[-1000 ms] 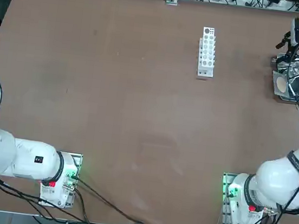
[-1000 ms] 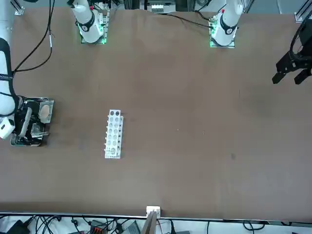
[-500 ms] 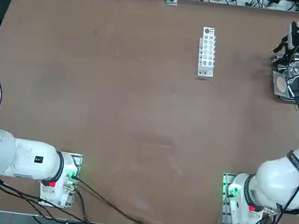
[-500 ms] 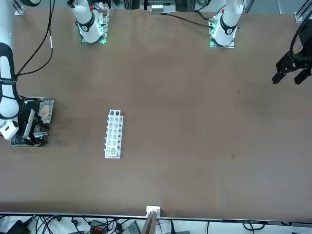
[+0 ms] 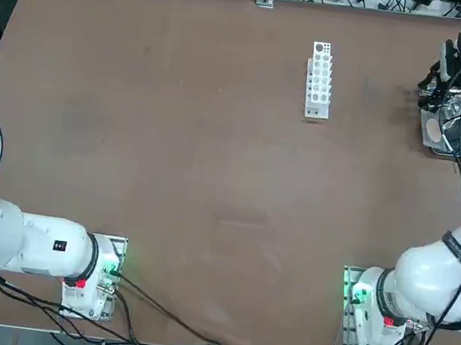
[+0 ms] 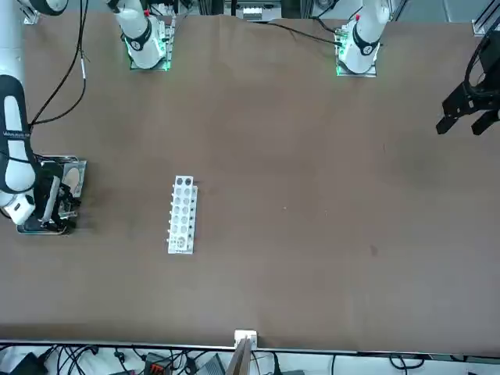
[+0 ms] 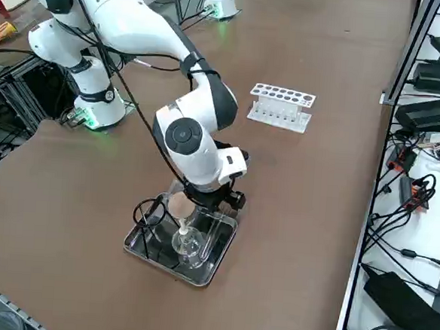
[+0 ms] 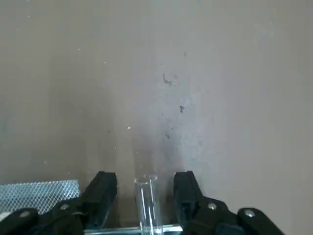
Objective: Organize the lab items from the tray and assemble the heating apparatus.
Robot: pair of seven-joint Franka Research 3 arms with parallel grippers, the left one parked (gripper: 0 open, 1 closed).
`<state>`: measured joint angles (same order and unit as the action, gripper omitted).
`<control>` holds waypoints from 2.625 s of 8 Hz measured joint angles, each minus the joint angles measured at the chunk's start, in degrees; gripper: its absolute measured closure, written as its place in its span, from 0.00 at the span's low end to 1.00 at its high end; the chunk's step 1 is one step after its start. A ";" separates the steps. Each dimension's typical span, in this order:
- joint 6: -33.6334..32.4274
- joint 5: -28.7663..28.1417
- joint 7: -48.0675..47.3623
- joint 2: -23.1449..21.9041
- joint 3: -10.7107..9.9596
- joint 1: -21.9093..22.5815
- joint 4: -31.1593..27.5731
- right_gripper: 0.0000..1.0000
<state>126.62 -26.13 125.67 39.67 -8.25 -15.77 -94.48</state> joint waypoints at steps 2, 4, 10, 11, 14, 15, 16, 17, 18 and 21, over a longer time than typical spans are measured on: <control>0.06 0.00 0.13 0.00 0.00 -0.22 0.00 0.34; 0.12 0.00 0.21 0.00 0.00 -0.37 0.02 0.46; 0.20 -0.02 0.40 -0.01 0.01 -0.65 0.16 0.75; 0.20 -0.07 0.41 -0.07 0.03 -0.64 0.27 0.78; 0.20 -0.19 0.32 -0.41 0.45 -0.49 2.59 0.78; 0.19 -0.23 0.25 -0.63 0.63 -0.42 3.67 0.78; 0.04 -0.26 0.22 -0.88 0.75 -0.34 4.61 0.78; -1.07 -0.27 -0.14 -1.14 0.84 -0.26 5.84 0.78; -3.90 -0.25 -1.59 -1.37 0.90 -0.13 7.90 0.78; -12.64 0.17 -8.24 -3.10 0.95 1.37 13.47 0.78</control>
<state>113.98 -25.96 117.43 36.58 -7.30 -14.40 -81.01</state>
